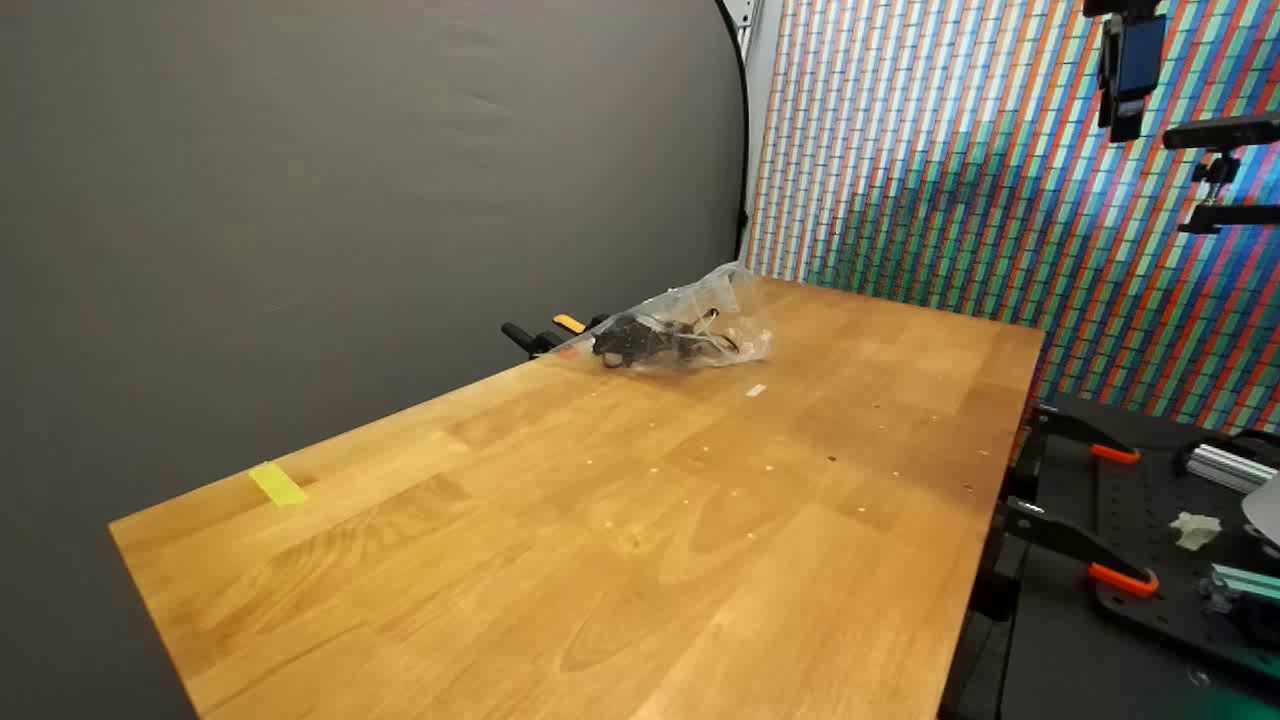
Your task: Take the cables from the plastic and put them on the table
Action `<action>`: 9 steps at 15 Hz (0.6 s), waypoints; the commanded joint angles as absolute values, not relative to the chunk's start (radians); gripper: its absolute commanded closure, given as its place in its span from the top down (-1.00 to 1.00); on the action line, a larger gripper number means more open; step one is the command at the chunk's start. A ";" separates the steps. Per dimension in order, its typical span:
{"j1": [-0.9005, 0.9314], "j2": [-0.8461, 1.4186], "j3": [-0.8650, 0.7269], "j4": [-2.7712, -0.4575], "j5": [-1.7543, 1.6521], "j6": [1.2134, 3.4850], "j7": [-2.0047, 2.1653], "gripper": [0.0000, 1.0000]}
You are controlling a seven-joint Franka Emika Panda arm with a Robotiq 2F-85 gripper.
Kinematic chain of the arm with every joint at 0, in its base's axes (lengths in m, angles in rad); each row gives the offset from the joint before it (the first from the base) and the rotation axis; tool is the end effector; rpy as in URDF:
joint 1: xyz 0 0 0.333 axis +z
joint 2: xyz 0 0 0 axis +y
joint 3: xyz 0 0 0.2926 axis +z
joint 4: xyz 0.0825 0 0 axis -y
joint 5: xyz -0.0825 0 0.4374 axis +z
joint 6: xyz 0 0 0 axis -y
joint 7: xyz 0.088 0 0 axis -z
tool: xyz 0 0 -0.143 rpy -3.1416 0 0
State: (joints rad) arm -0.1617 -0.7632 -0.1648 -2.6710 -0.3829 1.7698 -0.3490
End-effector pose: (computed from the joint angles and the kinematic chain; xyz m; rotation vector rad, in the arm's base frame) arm 0.3394 -0.1519 0.3813 2.9133 0.2612 -0.3079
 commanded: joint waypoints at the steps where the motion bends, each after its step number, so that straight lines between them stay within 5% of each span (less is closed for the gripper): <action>1: -0.142 -0.765 -0.180 -2.668 -0.392 1.764 -0.339 1.00; 9: -0.125 -0.704 -0.189 -2.652 -0.384 1.815 -0.341 1.00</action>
State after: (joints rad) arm -0.1556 -0.7598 -0.1673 -2.6721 -0.3828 1.7778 -0.3483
